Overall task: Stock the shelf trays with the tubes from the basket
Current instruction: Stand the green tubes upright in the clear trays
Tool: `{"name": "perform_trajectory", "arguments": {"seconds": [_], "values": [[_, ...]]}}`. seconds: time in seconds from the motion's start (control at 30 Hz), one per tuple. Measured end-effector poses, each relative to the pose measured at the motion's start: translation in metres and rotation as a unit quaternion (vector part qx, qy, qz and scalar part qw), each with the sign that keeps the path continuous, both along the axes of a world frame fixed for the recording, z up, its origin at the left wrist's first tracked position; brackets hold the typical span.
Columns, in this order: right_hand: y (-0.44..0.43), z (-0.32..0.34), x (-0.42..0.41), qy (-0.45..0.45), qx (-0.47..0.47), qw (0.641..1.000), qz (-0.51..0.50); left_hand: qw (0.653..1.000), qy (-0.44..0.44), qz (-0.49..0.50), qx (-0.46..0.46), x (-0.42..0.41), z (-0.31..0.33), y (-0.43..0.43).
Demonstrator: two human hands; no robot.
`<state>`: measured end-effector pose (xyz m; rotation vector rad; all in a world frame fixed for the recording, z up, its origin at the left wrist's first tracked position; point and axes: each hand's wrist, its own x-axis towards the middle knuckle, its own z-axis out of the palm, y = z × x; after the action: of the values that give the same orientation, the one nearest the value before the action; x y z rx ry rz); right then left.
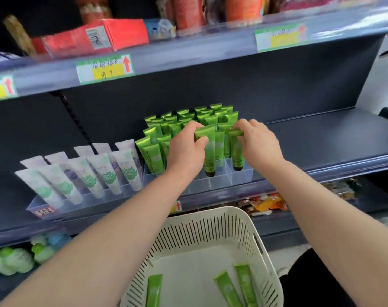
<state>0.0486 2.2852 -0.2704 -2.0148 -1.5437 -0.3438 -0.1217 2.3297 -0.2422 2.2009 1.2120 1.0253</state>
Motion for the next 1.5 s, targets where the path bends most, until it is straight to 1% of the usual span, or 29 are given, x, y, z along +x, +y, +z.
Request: {"name": "perform_trajectory", "arguments": {"seconds": [0.1, 0.17, 0.23, 0.4, 0.53, 0.73, 1.0, 1.2, 1.37, 1.5], "values": [[0.011, -0.017, 0.009, 0.001, -0.069, 0.998, -0.003, 1.0, 0.008, -0.009, 0.001, 0.014, -0.002, 0.008], [0.015, -0.025, 0.015, -0.001, -0.088, 0.996, -0.006, 1.0, 0.02, -0.013, -0.003, 0.023, -0.007, 0.014], [0.017, -0.027, 0.022, -0.004, -0.085, 0.996, -0.013, 1.0, 0.026, -0.013, -0.008, 0.032, -0.013, 0.02], [0.02, -0.023, 0.031, -0.042, -0.083, 0.996, -0.006, 0.999, 0.044, -0.001, -0.027, 0.054, -0.021, 0.032], [0.02, -0.023, 0.034, -0.043, -0.083, 0.996, -0.006, 0.995, 0.085, 0.003, -0.042, 0.064, -0.029, 0.038], [0.019, -0.024, 0.032, -0.05, -0.087, 0.995, 0.006, 0.99, 0.124, -0.01, -0.063, 0.065, -0.042, 0.039], [0.012, -0.017, 0.027, -0.078, -0.061, 0.995, -0.001, 0.992, 0.124, -0.024, -0.012, 0.062, -0.032, 0.033], [-0.003, -0.01, 0.01, -0.095, -0.025, 0.995, 0.002, 0.994, 0.108, -0.007, 0.023, 0.043, -0.029, 0.017], [-0.025, -0.019, -0.016, -0.112, 0.016, 0.993, 0.026, 0.995, 0.087, -0.013, 0.05, 0.009, -0.042, -0.006], [-0.043, -0.042, -0.043, -0.11, 0.006, 0.993, 0.05, 0.996, 0.073, -0.018, 0.039, -0.021, -0.069, -0.019]]}}
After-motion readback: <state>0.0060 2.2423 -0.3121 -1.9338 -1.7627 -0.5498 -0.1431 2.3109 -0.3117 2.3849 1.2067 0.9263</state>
